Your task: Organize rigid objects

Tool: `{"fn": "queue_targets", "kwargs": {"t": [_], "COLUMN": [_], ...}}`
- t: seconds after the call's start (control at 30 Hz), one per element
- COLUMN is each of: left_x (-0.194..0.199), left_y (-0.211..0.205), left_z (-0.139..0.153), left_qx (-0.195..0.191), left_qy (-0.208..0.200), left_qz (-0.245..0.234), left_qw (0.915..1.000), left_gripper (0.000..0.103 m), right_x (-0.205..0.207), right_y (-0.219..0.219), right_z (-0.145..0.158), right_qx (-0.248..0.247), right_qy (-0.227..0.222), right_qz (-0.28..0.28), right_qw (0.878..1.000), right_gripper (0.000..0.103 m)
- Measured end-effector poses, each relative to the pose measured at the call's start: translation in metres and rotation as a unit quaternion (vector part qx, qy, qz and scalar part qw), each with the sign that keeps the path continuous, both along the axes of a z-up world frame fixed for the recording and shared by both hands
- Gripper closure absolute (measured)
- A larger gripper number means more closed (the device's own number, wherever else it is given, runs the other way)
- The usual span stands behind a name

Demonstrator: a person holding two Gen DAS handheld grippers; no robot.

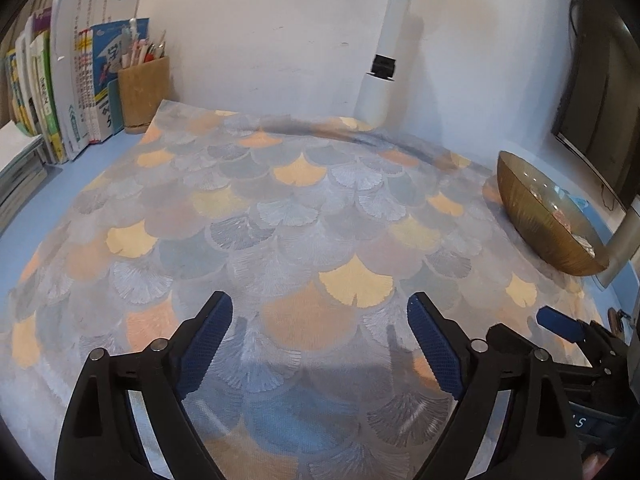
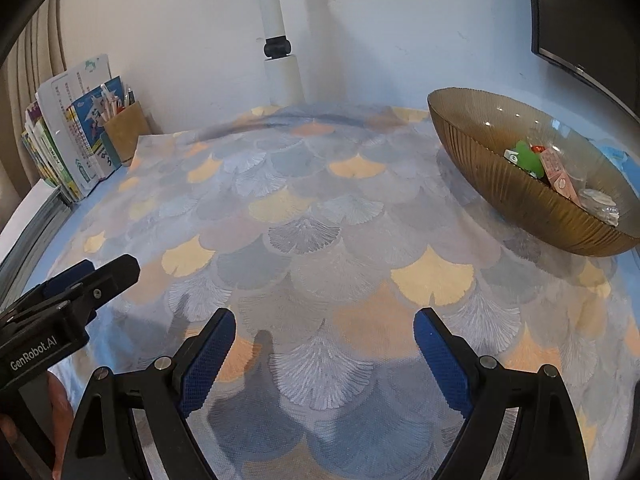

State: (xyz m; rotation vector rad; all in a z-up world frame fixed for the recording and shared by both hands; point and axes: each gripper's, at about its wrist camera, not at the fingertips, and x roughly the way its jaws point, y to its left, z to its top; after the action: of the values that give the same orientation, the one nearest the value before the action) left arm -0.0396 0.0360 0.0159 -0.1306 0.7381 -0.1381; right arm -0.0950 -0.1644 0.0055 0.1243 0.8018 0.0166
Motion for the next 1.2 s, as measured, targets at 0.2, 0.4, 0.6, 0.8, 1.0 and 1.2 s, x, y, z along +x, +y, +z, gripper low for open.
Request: {"fn": "queue_targets", "kwargs": {"t": [0.2,0.4,0.6,0.8,1.0,1.2], "left_x": [0.002,0.001,0.001,0.002,0.004,0.007], "left_y": [0.009,0.013,0.011,0.015,0.021,0.024], "left_z": [-0.001,-0.001,-0.001,-0.002,-0.003,-0.006], "left_qx": [-0.016,-0.017,-0.010,-0.011,-0.018,-0.023], "left_qy": [0.004,0.000,0.001,0.003,0.009,0.019], "left_qz": [0.016,0.034,0.034,0.041,0.048,0.048], "left_qw": [0.9997,0.9993,0.9994,0.9991,0.9986,0.9984], "left_gripper": [0.011,0.010,0.008,0.007,0.007,0.007], "right_x": [0.001,0.003,0.004,0.006,0.007,0.007], "right_y": [0.000,0.000,-0.001,-0.003,-0.003,-0.003], "right_z": [-0.001,-0.002,-0.003,-0.004,-0.005,-0.006], "right_qx": [0.000,-0.002,-0.002,-0.002,-0.004,-0.003], "right_qy": [0.003,0.006,0.009,0.013,0.016,0.020], "right_qz": [0.001,0.002,0.004,0.007,0.009,0.007], "right_qw": [1.000,1.000,1.000,1.000,1.000,1.000], "right_gripper": [0.013,0.013,0.013,0.013,0.013,0.013]}}
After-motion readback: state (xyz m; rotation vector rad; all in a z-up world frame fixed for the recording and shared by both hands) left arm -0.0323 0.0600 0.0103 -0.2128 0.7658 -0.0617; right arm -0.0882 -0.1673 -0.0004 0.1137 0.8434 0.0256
